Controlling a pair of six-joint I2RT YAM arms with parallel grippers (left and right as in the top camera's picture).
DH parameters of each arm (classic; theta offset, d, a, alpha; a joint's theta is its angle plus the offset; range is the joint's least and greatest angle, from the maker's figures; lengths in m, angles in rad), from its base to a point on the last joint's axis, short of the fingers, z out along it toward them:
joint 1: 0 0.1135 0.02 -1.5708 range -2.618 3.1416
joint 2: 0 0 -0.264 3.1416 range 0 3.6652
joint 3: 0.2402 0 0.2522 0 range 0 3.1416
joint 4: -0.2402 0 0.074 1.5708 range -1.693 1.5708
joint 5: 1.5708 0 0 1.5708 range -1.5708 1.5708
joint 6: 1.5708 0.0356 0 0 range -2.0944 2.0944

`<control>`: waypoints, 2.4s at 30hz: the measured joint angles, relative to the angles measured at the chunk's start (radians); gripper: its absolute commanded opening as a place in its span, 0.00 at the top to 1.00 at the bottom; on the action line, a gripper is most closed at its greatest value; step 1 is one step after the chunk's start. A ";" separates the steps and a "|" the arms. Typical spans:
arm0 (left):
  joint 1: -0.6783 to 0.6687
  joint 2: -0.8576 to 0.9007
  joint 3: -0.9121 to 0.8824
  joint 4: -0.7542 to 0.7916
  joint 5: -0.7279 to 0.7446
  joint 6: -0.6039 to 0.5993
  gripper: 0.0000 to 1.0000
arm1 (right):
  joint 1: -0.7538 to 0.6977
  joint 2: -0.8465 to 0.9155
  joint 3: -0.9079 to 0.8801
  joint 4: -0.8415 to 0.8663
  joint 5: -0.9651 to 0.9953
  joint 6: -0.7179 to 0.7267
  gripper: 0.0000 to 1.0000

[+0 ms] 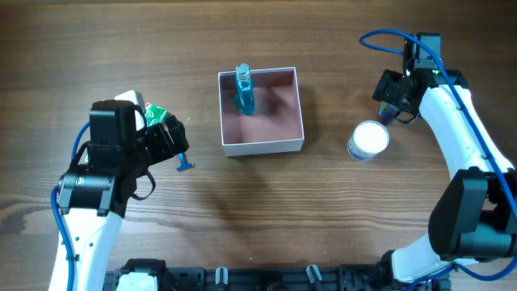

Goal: Pack container
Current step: 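Grasp the clear foam-pump bottle with the right gripper and lift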

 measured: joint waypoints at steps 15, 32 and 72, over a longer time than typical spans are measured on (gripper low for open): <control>0.000 0.000 0.000 0.000 0.000 0.000 0.00 | 0.000 0.000 -0.001 0.005 0.000 -0.006 0.45; 0.000 0.000 0.000 0.000 0.000 0.000 0.00 | 0.000 0.000 -0.001 0.040 0.000 -0.007 0.42; 0.000 0.000 0.000 0.000 0.000 0.000 0.00 | 0.000 0.000 -0.001 0.066 0.009 -0.037 0.96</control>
